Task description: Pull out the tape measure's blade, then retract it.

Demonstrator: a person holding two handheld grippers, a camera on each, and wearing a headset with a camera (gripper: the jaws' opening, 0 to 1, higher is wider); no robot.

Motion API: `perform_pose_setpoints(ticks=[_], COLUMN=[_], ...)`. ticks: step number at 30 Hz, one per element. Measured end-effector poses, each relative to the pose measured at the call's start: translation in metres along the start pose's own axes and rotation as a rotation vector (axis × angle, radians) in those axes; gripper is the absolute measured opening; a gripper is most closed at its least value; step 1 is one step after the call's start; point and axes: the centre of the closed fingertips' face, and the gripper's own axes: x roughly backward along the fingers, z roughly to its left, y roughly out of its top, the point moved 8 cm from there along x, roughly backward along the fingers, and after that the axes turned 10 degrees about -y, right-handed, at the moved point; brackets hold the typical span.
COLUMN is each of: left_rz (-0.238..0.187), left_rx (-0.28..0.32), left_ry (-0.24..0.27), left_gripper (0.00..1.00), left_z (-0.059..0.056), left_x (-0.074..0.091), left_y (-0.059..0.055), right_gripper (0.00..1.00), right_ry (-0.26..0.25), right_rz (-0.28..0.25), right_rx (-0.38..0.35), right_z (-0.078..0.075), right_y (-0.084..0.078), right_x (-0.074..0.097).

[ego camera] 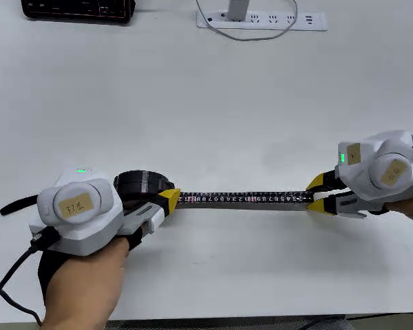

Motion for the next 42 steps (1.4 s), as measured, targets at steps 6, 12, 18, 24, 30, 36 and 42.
perform_pose_setpoints(ticks=[6, 12, 18, 24, 30, 36, 42], left_rz=[-0.002, 0.000, -0.001, 0.000, -0.001, -0.003, -0.003], left_rx=[0.011, 0.017, 0.027, 0.028, 0.030, 0.033, 0.036], left_ry=[-0.008, -0.013, -0.020, -0.024, -0.027, -0.030, -0.033], left_gripper=[0.58, 0.58, 0.59, 0.59, 0.59, 0.59, 0.59], left_z=[0.000, 0.000, 0.001, 0.001, 0.002, 0.003, 0.004], left_x=[0.000, 0.000, 0.000, 0.000, -0.001, -0.002, -0.003], left_y=[0.000, 0.000, 0.000, -0.001, -0.001, -0.001, -0.002], right_gripper=[0.10, 0.10, 0.10, 0.10, 0.10, 0.10, 0.10], right_ry=[0.005, 0.016, 0.021, 0.030, 0.038, 0.040, 0.045], right_rz=[-0.024, -0.039, -0.051, -0.065, -0.079, -0.091, -0.105], right_rx=[-0.002, -0.003, -0.003, 0.000, 0.002, 0.008, 0.005], right_z=[-0.001, 0.001, 0.002, 0.002, 0.002, 0.002, 0.002], right_y=[0.010, 0.016, 0.024, 0.032, 0.040, 0.048, 0.054], right_x=[-0.003, -0.006, -0.009, -0.012, -0.016, -0.021, -0.024])
